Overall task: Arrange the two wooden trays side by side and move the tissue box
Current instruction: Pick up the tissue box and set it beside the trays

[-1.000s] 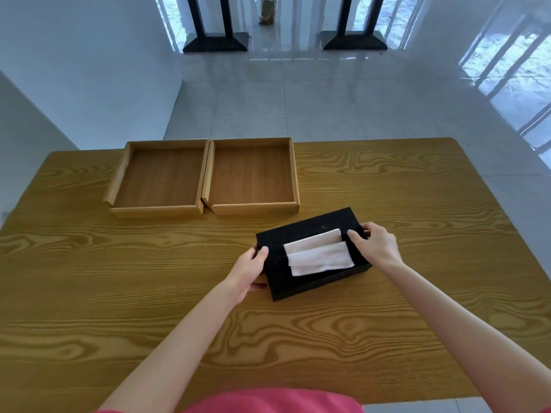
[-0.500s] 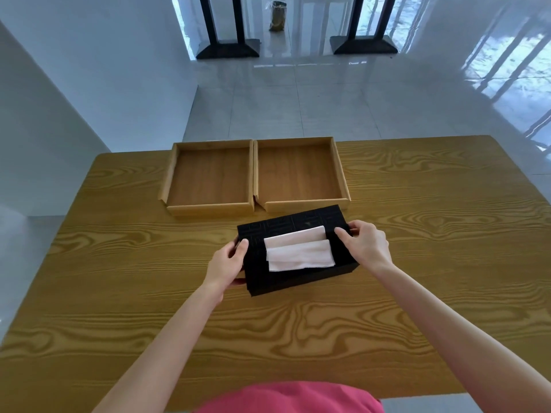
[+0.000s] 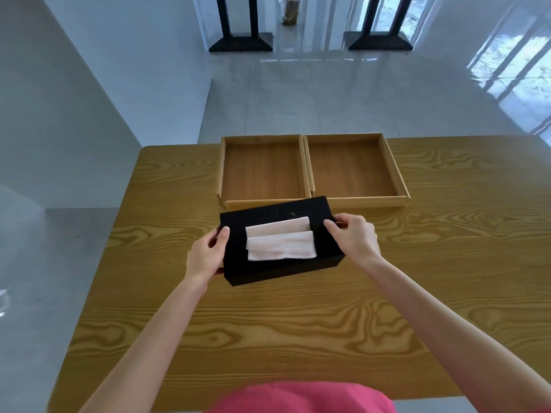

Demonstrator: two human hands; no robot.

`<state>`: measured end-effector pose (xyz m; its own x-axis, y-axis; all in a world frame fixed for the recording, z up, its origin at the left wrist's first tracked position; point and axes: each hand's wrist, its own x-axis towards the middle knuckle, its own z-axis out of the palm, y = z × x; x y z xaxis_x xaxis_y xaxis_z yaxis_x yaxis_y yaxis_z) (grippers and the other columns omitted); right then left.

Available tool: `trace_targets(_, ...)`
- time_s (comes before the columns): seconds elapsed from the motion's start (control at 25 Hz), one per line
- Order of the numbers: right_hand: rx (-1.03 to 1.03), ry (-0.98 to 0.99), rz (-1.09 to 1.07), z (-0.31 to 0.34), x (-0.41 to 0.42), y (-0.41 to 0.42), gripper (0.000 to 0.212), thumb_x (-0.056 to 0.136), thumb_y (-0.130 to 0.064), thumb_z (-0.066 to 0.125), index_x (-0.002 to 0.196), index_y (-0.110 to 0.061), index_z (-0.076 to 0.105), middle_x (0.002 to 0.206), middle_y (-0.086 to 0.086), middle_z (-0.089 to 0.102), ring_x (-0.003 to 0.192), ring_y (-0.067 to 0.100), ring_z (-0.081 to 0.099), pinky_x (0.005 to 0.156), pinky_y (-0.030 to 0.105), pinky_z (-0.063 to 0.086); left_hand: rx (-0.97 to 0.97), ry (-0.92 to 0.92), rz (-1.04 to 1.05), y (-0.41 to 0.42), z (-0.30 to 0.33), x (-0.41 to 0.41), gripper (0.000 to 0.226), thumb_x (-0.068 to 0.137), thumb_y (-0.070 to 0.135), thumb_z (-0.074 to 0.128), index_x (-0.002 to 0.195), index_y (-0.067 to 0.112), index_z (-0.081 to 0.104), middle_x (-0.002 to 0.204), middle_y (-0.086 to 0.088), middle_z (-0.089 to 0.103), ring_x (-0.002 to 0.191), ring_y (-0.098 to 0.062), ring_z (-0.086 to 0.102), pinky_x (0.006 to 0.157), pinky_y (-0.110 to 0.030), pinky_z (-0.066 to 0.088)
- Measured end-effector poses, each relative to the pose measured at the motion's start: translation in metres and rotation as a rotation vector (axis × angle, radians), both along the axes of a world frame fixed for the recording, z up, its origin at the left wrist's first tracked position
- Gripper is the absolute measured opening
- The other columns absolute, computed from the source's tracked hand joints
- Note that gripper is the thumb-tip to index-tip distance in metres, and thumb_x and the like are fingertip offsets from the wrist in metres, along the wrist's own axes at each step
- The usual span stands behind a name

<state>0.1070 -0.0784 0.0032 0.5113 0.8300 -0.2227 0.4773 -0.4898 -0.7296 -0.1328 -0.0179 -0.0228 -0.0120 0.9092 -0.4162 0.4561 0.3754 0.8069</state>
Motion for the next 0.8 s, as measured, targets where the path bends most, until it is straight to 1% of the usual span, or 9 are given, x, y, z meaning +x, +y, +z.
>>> trace_targets(0.08, 0.006, 0.023, 0.004, 0.001, -0.023, 0.012, 0.032, 0.089, -0.029, 0.055, 0.113, -0.009, 0.063, 0.106, 0.011, 0.069, 0.096, 0.023, 0.060, 0.082, 0.033, 0.048, 0.019, 0.022, 0.003, 0.012, 0.003, -0.023, 0.059, 0.087, 0.047, 0.043, 0.135, 0.013, 0.037, 0.140, -0.011, 0.045, 0.128, -0.030, 0.042, 0.100, -0.052, 0.042)
trace_targets(0.2, 0.004, 0.053, 0.010, 0.005, -0.052, 0.030, 0.033, 0.089, -0.029, 0.055, 0.114, -0.009, 0.062, 0.107, 0.011, 0.068, 0.097, 0.023, 0.060, 0.080, 0.032, 0.048, 0.041, 0.043, -0.004, 0.031, 0.009, -0.054, 0.058, 0.087, 0.047, 0.043, 0.134, 0.013, 0.039, 0.136, -0.011, 0.049, 0.124, -0.030, 0.046, 0.099, -0.052, 0.043)
trace_targets(0.32, 0.010, 0.081, 0.020, 0.008, -0.079, 0.049, 0.029, 0.089, -0.027, 0.054, 0.111, -0.010, 0.064, 0.104, 0.008, 0.069, 0.092, 0.019, 0.060, 0.077, 0.029, 0.048, 0.059, 0.062, -0.008, 0.052, 0.016, -0.083, 0.056, 0.087, 0.047, 0.042, 0.134, 0.015, 0.040, 0.135, -0.011, 0.051, 0.122, -0.030, 0.048, 0.097, -0.052, 0.045)
trace_targets(0.48, 0.017, 0.105, 0.034, 0.012, -0.111, 0.079, 0.027, 0.089, -0.025, 0.054, 0.108, -0.010, 0.066, 0.103, 0.008, 0.070, 0.092, 0.020, 0.059, 0.084, 0.035, 0.051, 0.089, 0.073, -0.008, 0.085, 0.024, -0.116, 0.056, 0.087, 0.047, 0.042, 0.133, 0.015, 0.040, 0.136, -0.012, 0.050, 0.122, -0.031, 0.048, 0.098, -0.053, 0.044)
trace_targets(0.6, 0.011, 0.118, 0.063, 0.017, -0.132, 0.104, 0.028, 0.089, -0.025, 0.053, 0.108, -0.008, 0.065, 0.105, 0.011, 0.069, 0.097, 0.026, 0.061, 0.088, 0.046, 0.053, 0.088, 0.054, 0.007, 0.110, 0.028, -0.137, 0.055, 0.089, 0.044, 0.041, 0.134, 0.012, 0.039, 0.137, -0.014, 0.048, 0.124, -0.032, 0.046, 0.101, -0.053, 0.041)
trace_targets(0.64, 0.009, 0.121, 0.070, 0.018, -0.138, 0.112, 0.028, 0.089, -0.025, 0.053, 0.108, -0.008, 0.065, 0.105, 0.011, 0.069, 0.098, 0.028, 0.061, 0.088, 0.047, 0.053, 0.093, 0.056, 0.013, 0.117, 0.029, -0.143, 0.055, 0.089, 0.043, 0.041, 0.133, 0.011, 0.040, 0.136, -0.015, 0.049, 0.123, -0.032, 0.046, 0.100, -0.052, 0.042)
trace_targets(0.72, 0.010, 0.128, 0.082, 0.021, -0.149, 0.129, 0.027, 0.090, -0.024, 0.053, 0.108, -0.009, 0.065, 0.104, 0.010, 0.069, 0.098, 0.027, 0.062, 0.087, 0.047, 0.054, 0.107, 0.073, 0.018, 0.134, 0.031, -0.154, 0.053, 0.089, 0.042, 0.040, 0.132, 0.012, 0.042, 0.131, -0.014, 0.053, 0.118, -0.031, 0.050, 0.099, -0.052, 0.043)
trace_targets(0.76, 0.010, 0.133, 0.088, 0.022, -0.153, 0.137, 0.027, 0.090, -0.024, 0.052, 0.109, -0.009, 0.065, 0.105, 0.010, 0.069, 0.097, 0.027, 0.062, 0.086, 0.046, 0.054, 0.116, 0.082, 0.019, 0.143, 0.032, -0.158, 0.051, 0.090, 0.042, 0.039, 0.132, 0.012, 0.043, 0.126, -0.014, 0.057, 0.112, -0.030, 0.054, 0.097, -0.052, 0.044)
trace_targets(0.8, 0.009, 0.139, 0.092, 0.023, -0.158, 0.145, 0.028, 0.090, -0.024, 0.052, 0.110, -0.009, 0.065, 0.105, 0.010, 0.069, 0.095, 0.027, 0.063, 0.085, 0.045, 0.055, 0.123, 0.085, 0.021, 0.151, 0.033, -0.162, 0.050, 0.091, 0.041, 0.038, 0.131, 0.013, 0.044, 0.116, -0.013, 0.061, 0.102, -0.028, 0.057, 0.095, -0.052, 0.046)
